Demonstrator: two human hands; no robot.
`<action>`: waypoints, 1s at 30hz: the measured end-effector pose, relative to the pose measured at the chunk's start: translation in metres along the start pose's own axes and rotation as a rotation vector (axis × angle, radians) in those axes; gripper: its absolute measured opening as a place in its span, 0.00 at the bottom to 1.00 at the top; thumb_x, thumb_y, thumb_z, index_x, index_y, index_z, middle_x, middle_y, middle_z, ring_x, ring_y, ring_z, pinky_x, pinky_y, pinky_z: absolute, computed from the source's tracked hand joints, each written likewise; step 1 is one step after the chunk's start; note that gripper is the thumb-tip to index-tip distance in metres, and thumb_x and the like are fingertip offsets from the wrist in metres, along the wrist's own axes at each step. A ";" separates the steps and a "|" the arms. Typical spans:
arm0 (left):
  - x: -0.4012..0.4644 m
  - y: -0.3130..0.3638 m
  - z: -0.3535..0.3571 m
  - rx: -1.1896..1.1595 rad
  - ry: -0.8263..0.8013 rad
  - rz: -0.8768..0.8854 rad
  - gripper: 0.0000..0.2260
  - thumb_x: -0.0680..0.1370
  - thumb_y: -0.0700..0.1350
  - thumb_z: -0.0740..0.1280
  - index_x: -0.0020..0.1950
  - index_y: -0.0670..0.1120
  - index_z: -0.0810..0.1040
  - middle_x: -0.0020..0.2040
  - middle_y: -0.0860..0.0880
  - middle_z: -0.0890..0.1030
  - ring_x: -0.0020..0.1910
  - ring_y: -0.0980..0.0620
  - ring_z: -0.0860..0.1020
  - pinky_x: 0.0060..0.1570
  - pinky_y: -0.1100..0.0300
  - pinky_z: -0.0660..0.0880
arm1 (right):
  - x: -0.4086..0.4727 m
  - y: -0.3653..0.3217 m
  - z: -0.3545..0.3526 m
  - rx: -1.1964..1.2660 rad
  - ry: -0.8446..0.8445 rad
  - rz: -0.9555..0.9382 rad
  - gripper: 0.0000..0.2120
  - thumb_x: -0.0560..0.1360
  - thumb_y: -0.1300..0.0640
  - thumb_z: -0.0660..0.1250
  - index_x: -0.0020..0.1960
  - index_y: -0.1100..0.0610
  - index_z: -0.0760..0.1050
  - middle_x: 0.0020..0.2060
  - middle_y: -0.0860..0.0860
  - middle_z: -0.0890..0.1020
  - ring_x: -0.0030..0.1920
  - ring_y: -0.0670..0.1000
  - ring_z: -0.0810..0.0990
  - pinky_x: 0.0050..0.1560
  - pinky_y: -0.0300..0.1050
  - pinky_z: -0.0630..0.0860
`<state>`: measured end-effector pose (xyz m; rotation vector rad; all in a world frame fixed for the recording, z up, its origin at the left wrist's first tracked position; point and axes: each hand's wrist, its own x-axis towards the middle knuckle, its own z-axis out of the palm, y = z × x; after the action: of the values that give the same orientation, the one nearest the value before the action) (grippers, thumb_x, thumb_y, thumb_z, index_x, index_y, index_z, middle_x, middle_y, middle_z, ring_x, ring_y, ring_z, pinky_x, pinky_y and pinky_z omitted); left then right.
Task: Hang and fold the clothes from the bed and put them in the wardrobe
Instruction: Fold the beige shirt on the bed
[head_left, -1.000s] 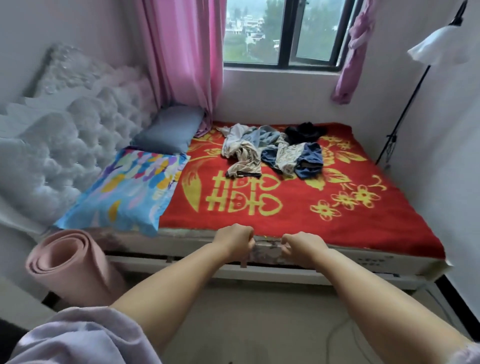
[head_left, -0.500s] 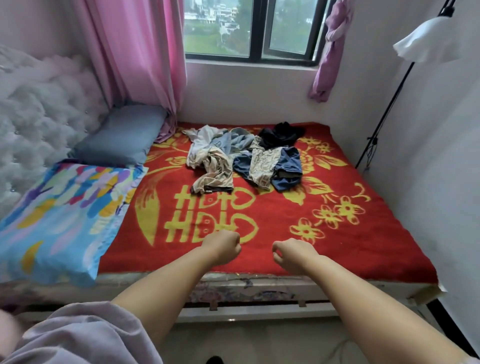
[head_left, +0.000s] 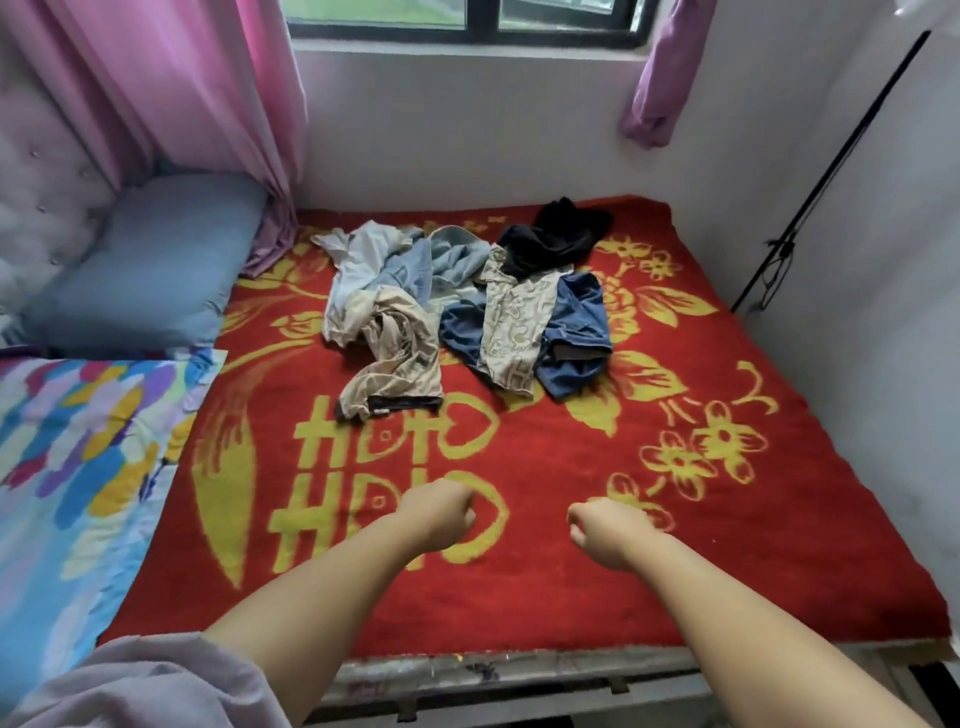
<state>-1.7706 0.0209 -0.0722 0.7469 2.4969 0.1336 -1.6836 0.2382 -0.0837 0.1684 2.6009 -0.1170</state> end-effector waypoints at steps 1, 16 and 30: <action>0.016 -0.006 0.002 -0.012 -0.006 -0.020 0.12 0.79 0.44 0.55 0.53 0.42 0.77 0.49 0.46 0.80 0.45 0.46 0.78 0.39 0.54 0.74 | 0.020 0.003 0.001 0.004 -0.003 -0.017 0.16 0.80 0.52 0.53 0.62 0.53 0.73 0.57 0.54 0.80 0.56 0.57 0.78 0.51 0.47 0.74; 0.217 -0.136 0.093 -0.232 -0.052 -0.317 0.14 0.80 0.43 0.55 0.62 0.45 0.74 0.53 0.47 0.79 0.43 0.48 0.76 0.35 0.57 0.70 | 0.324 -0.047 0.081 0.291 -0.034 -0.118 0.17 0.80 0.55 0.55 0.67 0.56 0.69 0.65 0.55 0.70 0.65 0.57 0.69 0.58 0.52 0.72; 0.412 -0.239 0.122 0.078 0.363 -0.158 0.25 0.78 0.42 0.59 0.75 0.46 0.59 0.73 0.46 0.63 0.72 0.47 0.61 0.69 0.53 0.59 | 0.390 -0.070 0.205 0.067 0.448 -0.147 0.29 0.75 0.48 0.51 0.74 0.55 0.64 0.74 0.59 0.62 0.75 0.57 0.55 0.72 0.60 0.49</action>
<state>-2.1161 0.0334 -0.4217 0.5949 2.9101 0.1255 -1.9237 0.1829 -0.4553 0.0277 3.0573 -0.2437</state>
